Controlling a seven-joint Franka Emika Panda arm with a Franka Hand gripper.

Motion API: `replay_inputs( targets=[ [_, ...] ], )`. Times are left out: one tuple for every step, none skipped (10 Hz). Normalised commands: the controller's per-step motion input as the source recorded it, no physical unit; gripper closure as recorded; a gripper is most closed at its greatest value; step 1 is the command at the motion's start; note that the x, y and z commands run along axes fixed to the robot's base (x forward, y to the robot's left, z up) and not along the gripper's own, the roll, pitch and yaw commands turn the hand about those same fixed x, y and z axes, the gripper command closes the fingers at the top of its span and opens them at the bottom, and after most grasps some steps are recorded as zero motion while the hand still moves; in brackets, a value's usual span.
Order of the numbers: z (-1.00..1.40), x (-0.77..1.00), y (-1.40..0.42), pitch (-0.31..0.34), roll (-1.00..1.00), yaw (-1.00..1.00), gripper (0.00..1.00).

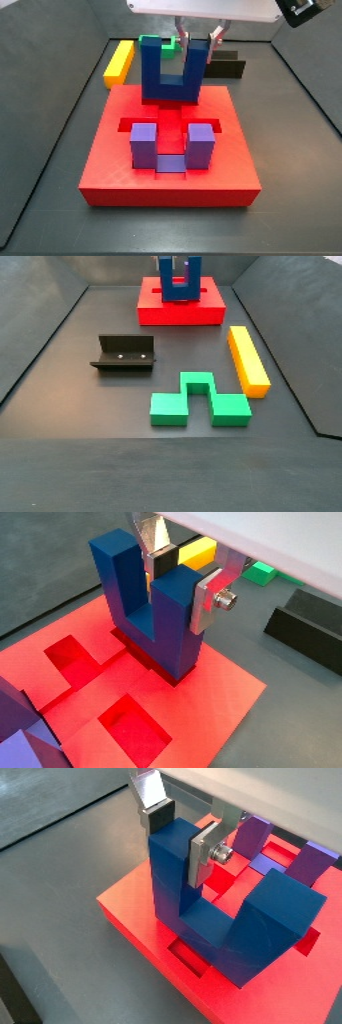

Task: Pick up the blue object. Move up. Move to above the board. Insert the blue object.
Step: Insert the blue object.

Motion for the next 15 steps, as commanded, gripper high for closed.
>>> replay_inputs(
  targets=[
    [-0.04,-0.04,-0.08,0.000,-0.07,0.00,1.00],
    [-0.11,-0.03,-0.03,0.000,-0.08,0.00,1.00],
    [-0.22,0.00,0.00,0.000,-0.09,0.00,1.00],
    [-0.29,0.00,0.00,0.000,-0.08,0.00,1.00],
    [-0.35,0.00,0.00,0.000,-0.07,0.00,1.00],
    [-0.41,0.13,-0.04,-0.059,-0.07,0.00,1.00],
    [-0.49,0.20,-0.13,-0.094,0.00,0.00,1.00],
    [-0.53,0.22,-0.12,-0.077,0.01,0.00,1.00],
    [-0.35,0.08,0.00,-0.010,0.03,0.00,1.00],
    [-0.27,0.02,0.00,0.000,0.06,0.01,1.00],
    [-0.24,0.03,0.00,0.000,0.04,0.03,1.00],
    [-0.26,0.08,0.04,0.000,0.02,0.06,1.00],
    [-0.30,0.17,0.17,0.000,0.01,0.13,1.00],
    [-0.31,0.20,0.26,0.000,0.00,0.16,1.00],
    [-0.27,0.04,0.11,0.000,0.00,0.11,1.00]
  ],
)
